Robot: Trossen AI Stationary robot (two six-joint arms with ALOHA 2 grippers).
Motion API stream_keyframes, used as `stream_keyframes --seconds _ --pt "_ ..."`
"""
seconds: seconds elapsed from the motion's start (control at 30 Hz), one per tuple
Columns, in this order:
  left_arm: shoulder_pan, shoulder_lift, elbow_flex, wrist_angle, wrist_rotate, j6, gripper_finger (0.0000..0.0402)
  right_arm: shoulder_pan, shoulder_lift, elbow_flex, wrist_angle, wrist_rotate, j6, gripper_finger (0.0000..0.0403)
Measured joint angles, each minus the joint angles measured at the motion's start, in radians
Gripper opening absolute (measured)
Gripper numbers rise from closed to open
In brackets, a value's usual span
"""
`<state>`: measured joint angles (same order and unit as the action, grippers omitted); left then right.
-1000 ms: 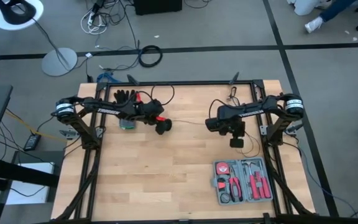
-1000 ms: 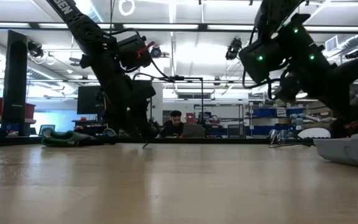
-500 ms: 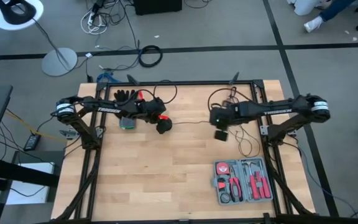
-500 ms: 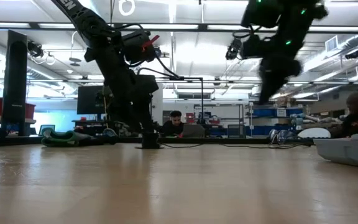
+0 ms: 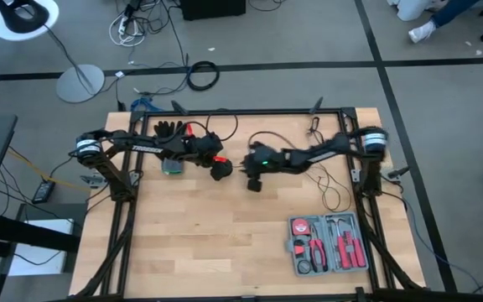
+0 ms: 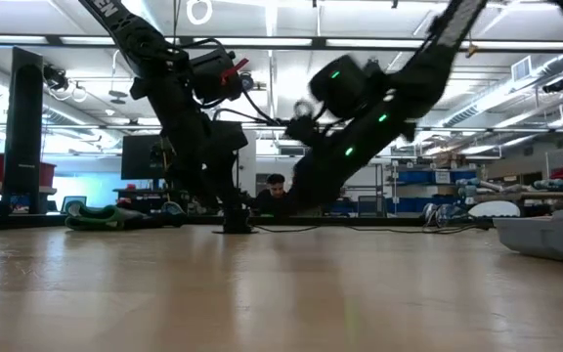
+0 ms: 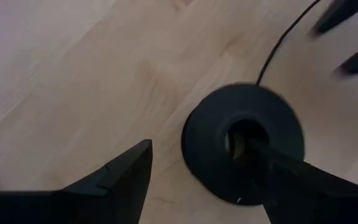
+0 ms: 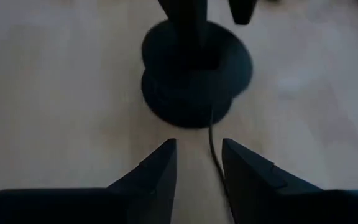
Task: Coil cords
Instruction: Uncoil the black wire from the spool
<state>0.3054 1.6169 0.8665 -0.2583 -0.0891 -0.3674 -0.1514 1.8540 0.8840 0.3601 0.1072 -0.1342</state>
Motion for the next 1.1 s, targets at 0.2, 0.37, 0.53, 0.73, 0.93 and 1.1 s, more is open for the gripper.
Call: stream_keyframes --seconds 0.2,0.37,0.53,0.73,0.93,1.1 --pt "0.0 -0.001 -0.002 -0.005 0.0 -0.004 0.0264 -0.027 0.197 0.186 -0.039 0.005 -0.009 0.0125" --pt "0.0 -0.001 -0.002 -0.005 -0.001 -0.005 0.0264 -0.059 0.232 0.274 -0.178 -0.01 0.014 0.0091" --pt "0.0 -0.001 -0.002 -0.006 -0.005 -0.001 0.0264 -0.074 0.191 0.292 -0.386 -0.069 0.0 0.0011" --pt "-0.001 -0.001 -0.002 -0.012 -0.014 0.002 0.0264 -0.073 0.071 0.284 -0.735 -0.074 -0.001 0.0003" --pt "-0.001 -0.001 -0.002 -0.027 -0.014 0.003 0.0264 -0.064 -0.079 0.284 -1.179 -0.075 0.012 0.0002" --pt "-0.001 -0.001 -0.002 -0.026 -0.013 0.003 0.0264 -0.046 -0.171 0.284 -1.602 -0.057 0.096 0.0001"
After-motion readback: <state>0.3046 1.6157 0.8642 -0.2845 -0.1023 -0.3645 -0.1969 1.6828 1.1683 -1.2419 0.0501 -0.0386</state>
